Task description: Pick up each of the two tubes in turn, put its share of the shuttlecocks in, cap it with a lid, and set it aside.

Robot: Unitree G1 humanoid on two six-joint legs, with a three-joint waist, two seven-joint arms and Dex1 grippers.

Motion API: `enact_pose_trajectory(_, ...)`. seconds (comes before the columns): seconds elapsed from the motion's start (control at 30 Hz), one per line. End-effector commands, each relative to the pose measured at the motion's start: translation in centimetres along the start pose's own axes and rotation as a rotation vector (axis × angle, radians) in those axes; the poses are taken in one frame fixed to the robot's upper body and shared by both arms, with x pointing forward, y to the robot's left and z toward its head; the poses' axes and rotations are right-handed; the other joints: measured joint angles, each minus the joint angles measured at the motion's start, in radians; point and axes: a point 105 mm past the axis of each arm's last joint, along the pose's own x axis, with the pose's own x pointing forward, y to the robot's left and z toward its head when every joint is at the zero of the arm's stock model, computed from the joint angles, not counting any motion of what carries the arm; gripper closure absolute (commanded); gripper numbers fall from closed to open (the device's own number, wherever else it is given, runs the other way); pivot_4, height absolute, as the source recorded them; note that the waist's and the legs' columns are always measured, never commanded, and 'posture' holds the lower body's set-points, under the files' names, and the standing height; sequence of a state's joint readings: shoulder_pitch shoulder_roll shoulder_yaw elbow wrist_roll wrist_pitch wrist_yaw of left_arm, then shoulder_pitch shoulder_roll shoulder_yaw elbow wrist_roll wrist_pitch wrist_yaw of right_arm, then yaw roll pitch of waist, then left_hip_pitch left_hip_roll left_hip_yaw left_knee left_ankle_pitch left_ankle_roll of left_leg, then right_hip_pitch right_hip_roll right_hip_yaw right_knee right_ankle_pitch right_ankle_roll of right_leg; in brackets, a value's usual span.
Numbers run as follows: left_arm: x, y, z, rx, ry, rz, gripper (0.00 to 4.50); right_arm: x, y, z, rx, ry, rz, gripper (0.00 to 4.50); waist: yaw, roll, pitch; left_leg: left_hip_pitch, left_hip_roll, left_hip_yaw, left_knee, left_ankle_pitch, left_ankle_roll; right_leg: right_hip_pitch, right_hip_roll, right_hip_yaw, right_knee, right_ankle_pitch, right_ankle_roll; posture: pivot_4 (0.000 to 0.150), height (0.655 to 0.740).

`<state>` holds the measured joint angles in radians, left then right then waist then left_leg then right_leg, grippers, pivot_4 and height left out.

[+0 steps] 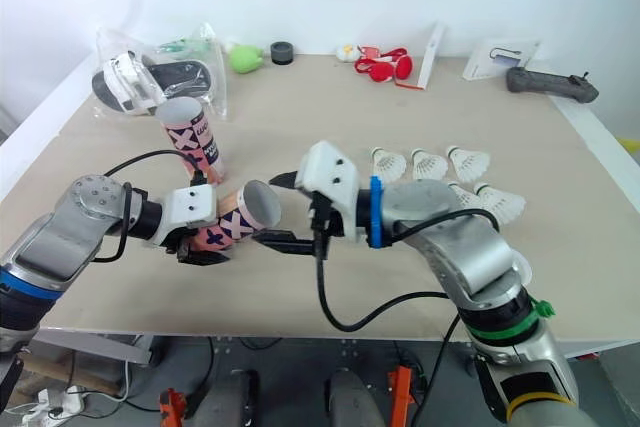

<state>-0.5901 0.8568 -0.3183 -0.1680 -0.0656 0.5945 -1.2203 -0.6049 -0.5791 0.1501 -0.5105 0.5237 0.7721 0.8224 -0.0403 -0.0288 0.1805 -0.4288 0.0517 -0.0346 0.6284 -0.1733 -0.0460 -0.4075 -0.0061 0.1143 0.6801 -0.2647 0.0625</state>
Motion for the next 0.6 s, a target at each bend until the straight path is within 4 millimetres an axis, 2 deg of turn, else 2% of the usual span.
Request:
enact_pose_trajectory(0.03, 0.3, -0.2, 0.4, 0.011, -0.016, -0.003, 0.84, -3.9, -1.9, -0.7, 0.034, -0.003, -0.234, 0.07, 0.007, -0.001, 0.000, 0.000, 0.000, 0.000, 0.000, 0.000, 0.000, 0.000, 0.000, 0.000, 0.000, 0.000, 0.000, 0.150, 0.7400)
enact_pose_trajectory(0.23, 0.5, -0.3, 0.2, -0.001, -0.022, -0.010, 0.84, -12.0, -4.9, -5.5, 0.057, 0.168, -0.741, 0.07, 0.005, 0.000, 0.000, 0.000, -0.001, 0.000, -0.001, 0.000, 0.000, -0.001, -0.001, 0.000, 0.000, -0.001, 0.000, 0.150, 0.7400)
enact_pose_trajectory(0.3, 0.7, -0.3, 0.2, -0.003, -0.026, -0.014, 0.84, -13.5, -5.3, -6.7, 0.054, 0.208, -0.832, 0.07, 0.004, 0.000, 0.000, 0.001, -0.001, 0.000, 0.000, 0.000, 0.000, 0.000, -0.001, 0.000, 0.000, -0.001, 0.000, 0.150, 0.7400)
enact_pose_trajectory(0.33, 0.8, -0.3, 0.3, -0.004, -0.027, -0.015, 0.84, -13.8, -5.4, -7.1, 0.054, 0.213, -0.851, 0.07, 0.003, 0.000, 0.000, 0.001, -0.001, 0.000, 0.000, 0.000, 0.000, 0.000, -0.001, 0.000, 0.000, -0.001, 0.000, 0.150, 0.7400)
enact_pose_trajectory(0.43, 1.0, -0.3, 0.3, -0.002, -0.030, -0.021, 0.84, -12.9, -5.6, -8.0, 0.058, 0.218, -0.858, 0.07, -0.002, 0.000, 0.000, 0.002, -0.001, 0.001, 0.000, 0.000, 0.000, 0.001, -0.001, 0.001, 0.000, 0.000, -0.001, 0.150, 0.7400)
enact_pose_trajectory(0.53, 1.2, -0.2, 0.5, 0.002, -0.036, -0.024, 0.84, -10.9, -6.2, -9.2, 0.080, 0.206, -0.858, 0.07, -0.005, 0.001, 0.000, 0.003, -0.001, 0.001, 0.000, 0.001, 0.001, 0.001, -0.001, 0.001, 0.000, 0.000, -0.003, 0.150, 0.7400)
enact_pose_trajectory(0.6, 1.3, -0.2, 0.7, 0.005, -0.038, -0.024, 0.84, -9.3, -7.4, -10.4, 0.108, 0.201, -0.886, 0.07, -0.006, 0.000, 0.000, 0.003, -0.001, 0.001, 0.000, 0.002, 0.002, 0.001, -0.001, 0.001, 0.000, 0.001, -0.004, 0.150, 0.7400)
